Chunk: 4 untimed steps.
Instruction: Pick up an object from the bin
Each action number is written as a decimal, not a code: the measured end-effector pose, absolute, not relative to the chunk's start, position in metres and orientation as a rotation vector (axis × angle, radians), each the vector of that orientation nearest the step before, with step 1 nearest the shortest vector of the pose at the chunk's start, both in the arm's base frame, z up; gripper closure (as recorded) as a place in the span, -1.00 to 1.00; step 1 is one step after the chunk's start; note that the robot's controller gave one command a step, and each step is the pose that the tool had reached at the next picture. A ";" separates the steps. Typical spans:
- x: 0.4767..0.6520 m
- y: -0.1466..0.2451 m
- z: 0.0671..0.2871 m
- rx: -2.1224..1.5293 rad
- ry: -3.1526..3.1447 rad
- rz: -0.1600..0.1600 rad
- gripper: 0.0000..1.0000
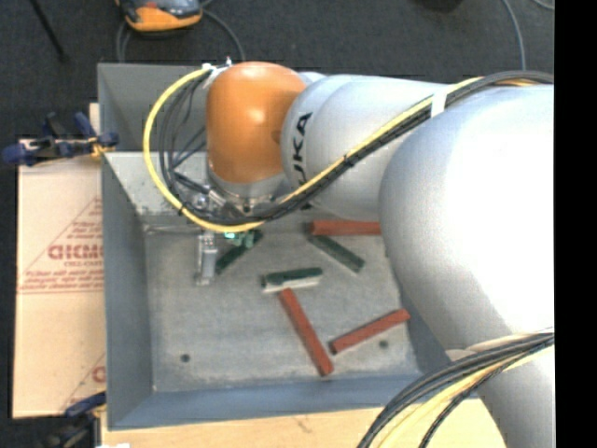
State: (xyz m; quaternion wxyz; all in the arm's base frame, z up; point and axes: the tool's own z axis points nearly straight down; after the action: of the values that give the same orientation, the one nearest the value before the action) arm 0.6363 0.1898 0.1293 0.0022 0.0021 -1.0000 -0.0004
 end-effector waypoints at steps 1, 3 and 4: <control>0.639 0.189 0.134 0.002 -3.145 -0.004 -1.00; 0.648 0.122 0.095 0.328 -3.128 -0.002 -1.00; 0.647 0.119 0.106 0.433 -3.117 0.001 -1.00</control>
Offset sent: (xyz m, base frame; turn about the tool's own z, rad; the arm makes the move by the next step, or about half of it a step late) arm 0.0085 -0.0749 -0.0593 -0.3025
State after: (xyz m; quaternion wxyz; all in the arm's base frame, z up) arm 0.6475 0.1192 0.1056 -0.0024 0.1377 -0.9905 0.0004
